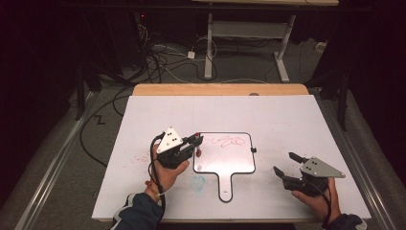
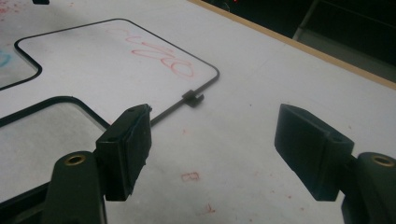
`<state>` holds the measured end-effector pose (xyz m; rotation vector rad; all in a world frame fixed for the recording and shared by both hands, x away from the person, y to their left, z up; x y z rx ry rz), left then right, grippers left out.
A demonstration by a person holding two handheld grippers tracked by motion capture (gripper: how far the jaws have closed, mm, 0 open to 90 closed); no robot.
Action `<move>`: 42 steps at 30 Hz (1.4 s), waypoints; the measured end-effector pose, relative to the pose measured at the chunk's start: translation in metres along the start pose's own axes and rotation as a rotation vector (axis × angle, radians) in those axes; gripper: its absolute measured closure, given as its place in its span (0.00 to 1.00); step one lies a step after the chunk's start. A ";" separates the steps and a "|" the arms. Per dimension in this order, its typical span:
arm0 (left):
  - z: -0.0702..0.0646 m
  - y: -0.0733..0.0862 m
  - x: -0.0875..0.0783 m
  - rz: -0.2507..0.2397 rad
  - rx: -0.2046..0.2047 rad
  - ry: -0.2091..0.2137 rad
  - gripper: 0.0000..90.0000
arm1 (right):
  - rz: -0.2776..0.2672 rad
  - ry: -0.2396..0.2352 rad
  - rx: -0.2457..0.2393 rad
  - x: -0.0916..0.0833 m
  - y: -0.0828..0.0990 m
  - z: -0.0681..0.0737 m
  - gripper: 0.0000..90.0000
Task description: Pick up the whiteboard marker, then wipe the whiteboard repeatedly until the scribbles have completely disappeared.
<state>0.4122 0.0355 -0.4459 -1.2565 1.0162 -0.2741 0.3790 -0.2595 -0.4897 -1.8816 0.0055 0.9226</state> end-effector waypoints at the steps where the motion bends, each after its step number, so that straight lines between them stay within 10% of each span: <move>1: 0.001 0.000 0.001 0.002 0.001 -0.007 0.87 | 0.003 -0.003 0.002 0.000 0.001 0.000 0.31; 17: 0.015 0.003 0.020 -0.001 -0.056 -0.034 0.87 | 0.027 -0.016 -0.019 0.007 0.005 0.005 0.31; 31: 0.054 0.007 0.066 -0.006 -0.134 -0.172 0.87 | 0.026 -0.035 -0.057 0.012 0.003 0.014 0.32; 42: 0.036 -0.012 0.101 -0.024 -0.137 -0.156 0.87 | 0.031 -0.044 -0.074 0.014 0.002 0.017 0.32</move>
Point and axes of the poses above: each handheld gripper's, and its own axes: x roughly forward along the jaws, y roughly out of its underside, z roughly to its left, the point moved 10 cm from there along x, roughly forward along the jaws, and after that the axes turned 11 degrees about z, right-handed, at the moved point
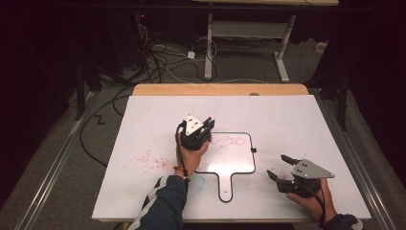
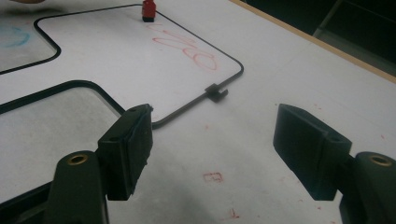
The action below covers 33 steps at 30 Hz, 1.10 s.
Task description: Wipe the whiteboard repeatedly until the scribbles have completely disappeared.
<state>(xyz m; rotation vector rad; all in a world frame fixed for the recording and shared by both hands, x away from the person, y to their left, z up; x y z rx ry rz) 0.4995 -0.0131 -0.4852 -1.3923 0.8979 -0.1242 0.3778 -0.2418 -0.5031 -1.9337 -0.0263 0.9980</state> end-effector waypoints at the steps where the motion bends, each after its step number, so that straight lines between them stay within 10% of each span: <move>1: -0.004 -0.001 0.003 0.000 0.006 0.012 0.87 | 0.000 0.000 0.000 0.000 0.000 0.000 0.32; 6: -0.004 -0.003 0.005 0.019 0.067 -0.025 0.87 | -0.001 -0.010 -0.008 0.000 0.000 0.002 0.32; 11: 0.023 0.000 -0.002 0.039 0.065 -0.131 0.87 | 0.001 0.002 -0.013 -0.001 0.000 0.000 0.32; 15: 0.032 0.003 -0.009 0.039 0.028 -0.115 0.87 | 0.002 0.002 -0.010 -0.002 0.000 -0.001 0.32; 20: 0.016 0.005 -0.010 0.032 0.012 -0.054 0.87 | 0.008 -0.002 -0.016 -0.001 0.001 0.000 0.32; 27: -0.014 0.006 -0.009 0.058 0.128 -0.040 0.87 | 0.015 -0.012 -0.024 0.001 0.001 0.005 0.32; 33: 0.025 0.010 -0.024 0.068 0.069 -0.112 0.87 | 0.018 -0.003 -0.020 0.000 0.002 0.003 0.32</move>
Point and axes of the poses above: each handheld gripper's, and its own axes: x roughly forward along the jaws, y roughly out of its underside, z roughly to its left, the point moved 10 cm from there along x, roughly forward along the jaws, and after that the axes turned 11 degrees about z, right-handed, at the moved point
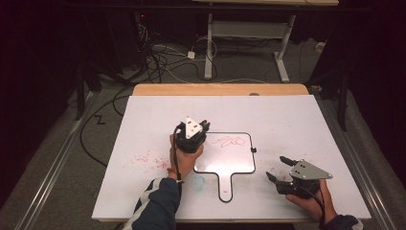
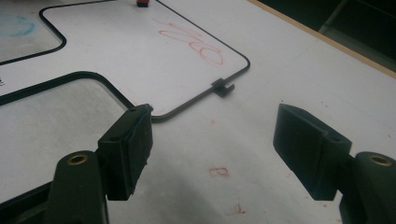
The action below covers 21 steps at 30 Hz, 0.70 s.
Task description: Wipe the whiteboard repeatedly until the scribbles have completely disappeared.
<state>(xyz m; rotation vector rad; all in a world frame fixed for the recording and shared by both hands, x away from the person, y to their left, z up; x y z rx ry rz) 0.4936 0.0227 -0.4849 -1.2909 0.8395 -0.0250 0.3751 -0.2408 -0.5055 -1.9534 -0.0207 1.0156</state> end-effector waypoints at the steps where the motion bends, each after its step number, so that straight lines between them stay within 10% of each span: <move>1: 0.005 0.000 -0.002 -0.008 -0.002 0.010 0.87 | -0.002 0.000 0.002 0.000 0.000 -0.001 0.32; 8: -0.005 0.005 -0.005 -0.037 -0.077 0.048 0.87 | 0.001 0.002 0.002 0.000 -0.001 -0.001 0.32; 21: -0.057 -0.015 0.021 -0.062 -0.038 0.132 0.87 | 0.004 -0.015 -0.010 0.001 0.000 0.002 0.33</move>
Point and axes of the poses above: each handheld gripper's, and its own axes: x roughly forward along the jaws, y roughly out of its underside, z roughly to its left, the point moved 10 cm from there along x, roughly forward along the jaws, and after that the axes turned 11 degrees about z, right-handed, at the moved point
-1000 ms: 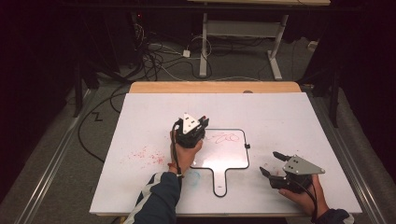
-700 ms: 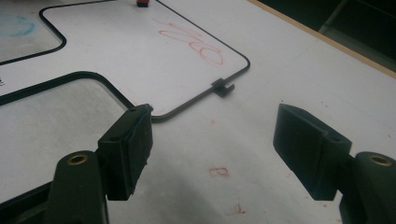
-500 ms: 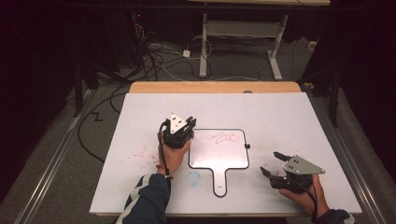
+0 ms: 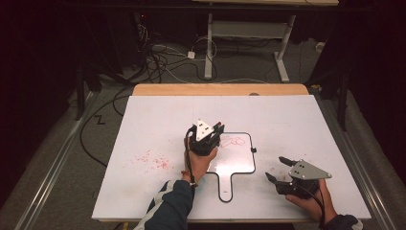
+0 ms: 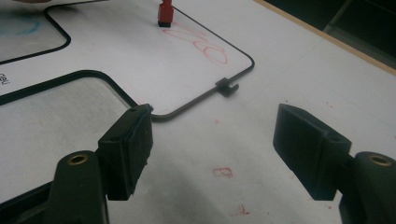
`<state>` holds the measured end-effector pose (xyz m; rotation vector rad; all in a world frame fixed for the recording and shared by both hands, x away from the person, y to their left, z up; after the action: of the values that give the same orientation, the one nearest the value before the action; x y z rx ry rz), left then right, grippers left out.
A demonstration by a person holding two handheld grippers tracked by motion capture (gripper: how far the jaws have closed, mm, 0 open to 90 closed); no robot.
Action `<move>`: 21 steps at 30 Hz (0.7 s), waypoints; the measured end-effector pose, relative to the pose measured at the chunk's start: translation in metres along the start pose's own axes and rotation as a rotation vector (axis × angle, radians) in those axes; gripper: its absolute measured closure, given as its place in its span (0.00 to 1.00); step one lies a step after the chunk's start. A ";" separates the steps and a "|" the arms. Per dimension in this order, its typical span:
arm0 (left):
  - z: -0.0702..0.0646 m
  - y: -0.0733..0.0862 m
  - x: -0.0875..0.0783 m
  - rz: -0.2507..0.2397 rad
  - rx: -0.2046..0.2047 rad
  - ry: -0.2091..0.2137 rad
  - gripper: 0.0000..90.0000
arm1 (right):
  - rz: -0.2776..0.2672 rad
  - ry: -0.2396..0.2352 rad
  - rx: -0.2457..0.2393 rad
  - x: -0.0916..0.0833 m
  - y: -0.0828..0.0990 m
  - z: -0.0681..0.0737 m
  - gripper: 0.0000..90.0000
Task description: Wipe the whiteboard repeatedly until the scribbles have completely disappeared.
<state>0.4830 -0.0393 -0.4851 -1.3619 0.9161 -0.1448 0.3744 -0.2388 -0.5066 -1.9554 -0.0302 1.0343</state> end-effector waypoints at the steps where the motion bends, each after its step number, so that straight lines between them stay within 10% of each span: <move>1: 0.002 0.000 0.000 0.005 0.007 -0.005 0.87 | -0.001 0.003 0.001 0.000 0.000 -0.001 0.33; 11: 0.031 -0.003 0.002 0.030 0.020 -0.089 0.87 | -0.006 0.018 0.000 -0.004 0.000 -0.004 0.33; 21: -0.003 -0.016 0.029 0.034 0.044 -0.020 0.87 | -0.012 0.010 -0.003 -0.005 -0.001 -0.003 0.33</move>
<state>0.5065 -0.0627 -0.4842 -1.3047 0.9142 -0.1241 0.3734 -0.2426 -0.5017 -1.9607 -0.0375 1.0171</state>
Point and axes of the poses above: each handheld gripper's, and its own axes: x roughly forward along the jaws, y roughly out of its underside, z roughly to its left, the point moved 10 cm from there along x, roughly forward along the jaws, and after that the axes turned 11 degrees about z, right-handed, at the moved point
